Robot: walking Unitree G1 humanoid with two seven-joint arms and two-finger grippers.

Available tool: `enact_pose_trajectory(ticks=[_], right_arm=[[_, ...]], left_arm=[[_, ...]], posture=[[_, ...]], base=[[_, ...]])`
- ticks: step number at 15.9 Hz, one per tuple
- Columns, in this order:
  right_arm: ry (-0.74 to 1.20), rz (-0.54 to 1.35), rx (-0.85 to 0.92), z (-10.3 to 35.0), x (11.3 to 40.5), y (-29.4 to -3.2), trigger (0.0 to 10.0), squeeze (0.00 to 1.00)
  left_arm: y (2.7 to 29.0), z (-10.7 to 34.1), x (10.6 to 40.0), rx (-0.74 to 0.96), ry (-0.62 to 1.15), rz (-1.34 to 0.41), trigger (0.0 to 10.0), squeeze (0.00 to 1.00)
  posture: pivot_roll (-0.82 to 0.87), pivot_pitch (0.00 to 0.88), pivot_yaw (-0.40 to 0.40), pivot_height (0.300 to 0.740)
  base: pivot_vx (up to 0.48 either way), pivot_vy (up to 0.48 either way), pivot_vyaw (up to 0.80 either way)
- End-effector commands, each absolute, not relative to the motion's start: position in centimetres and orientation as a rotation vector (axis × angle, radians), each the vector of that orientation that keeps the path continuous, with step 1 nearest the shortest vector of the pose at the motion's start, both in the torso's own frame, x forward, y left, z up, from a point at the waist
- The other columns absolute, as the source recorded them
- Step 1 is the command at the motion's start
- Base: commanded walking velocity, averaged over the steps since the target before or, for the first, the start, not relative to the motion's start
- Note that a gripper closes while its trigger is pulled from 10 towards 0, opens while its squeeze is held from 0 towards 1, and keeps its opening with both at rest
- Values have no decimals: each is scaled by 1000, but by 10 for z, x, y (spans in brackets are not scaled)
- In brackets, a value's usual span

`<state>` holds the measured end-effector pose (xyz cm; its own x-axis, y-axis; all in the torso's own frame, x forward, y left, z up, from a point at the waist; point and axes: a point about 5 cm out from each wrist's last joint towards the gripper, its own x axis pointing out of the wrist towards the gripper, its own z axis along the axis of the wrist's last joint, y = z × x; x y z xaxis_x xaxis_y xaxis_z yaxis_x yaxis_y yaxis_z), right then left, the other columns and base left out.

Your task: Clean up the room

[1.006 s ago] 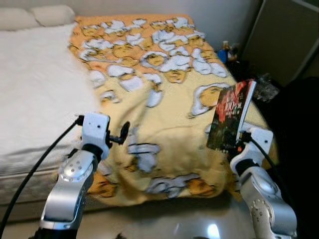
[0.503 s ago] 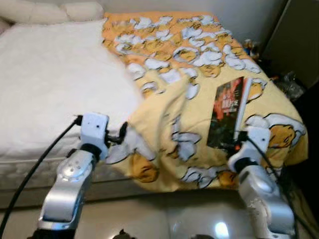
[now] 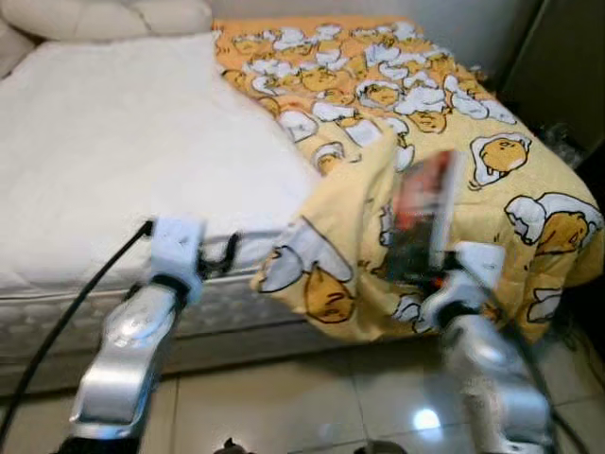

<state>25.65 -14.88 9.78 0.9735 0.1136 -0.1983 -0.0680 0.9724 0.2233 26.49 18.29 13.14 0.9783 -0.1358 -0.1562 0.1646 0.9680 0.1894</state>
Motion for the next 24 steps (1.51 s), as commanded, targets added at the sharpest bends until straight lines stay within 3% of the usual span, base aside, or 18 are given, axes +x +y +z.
enact_pose_trajectory(ticks=[1, 22, 24], right_arm=[[145, 105, 215, 111, 261, -151, 10000, 0], [130, 176, 218, 115, 268, -141, 10000, 0], [129, 178, 222, 115, 269, -140, 10000, 0]], left_arm=[[179, 135, 266, 192, 128, -157, 10000, 1000], [184, 136, 264, 185, 127, -129, 10000, 1000], [181, 142, 265, 127, 88, -131, 10000, 1000]], posture=[[-111, 27, 1, 740], [-98, 26, -12, 740], [-93, 25, -13, 740]], base=[[0, 409, 0], [0, 410, 0], [0, 0, 0]])
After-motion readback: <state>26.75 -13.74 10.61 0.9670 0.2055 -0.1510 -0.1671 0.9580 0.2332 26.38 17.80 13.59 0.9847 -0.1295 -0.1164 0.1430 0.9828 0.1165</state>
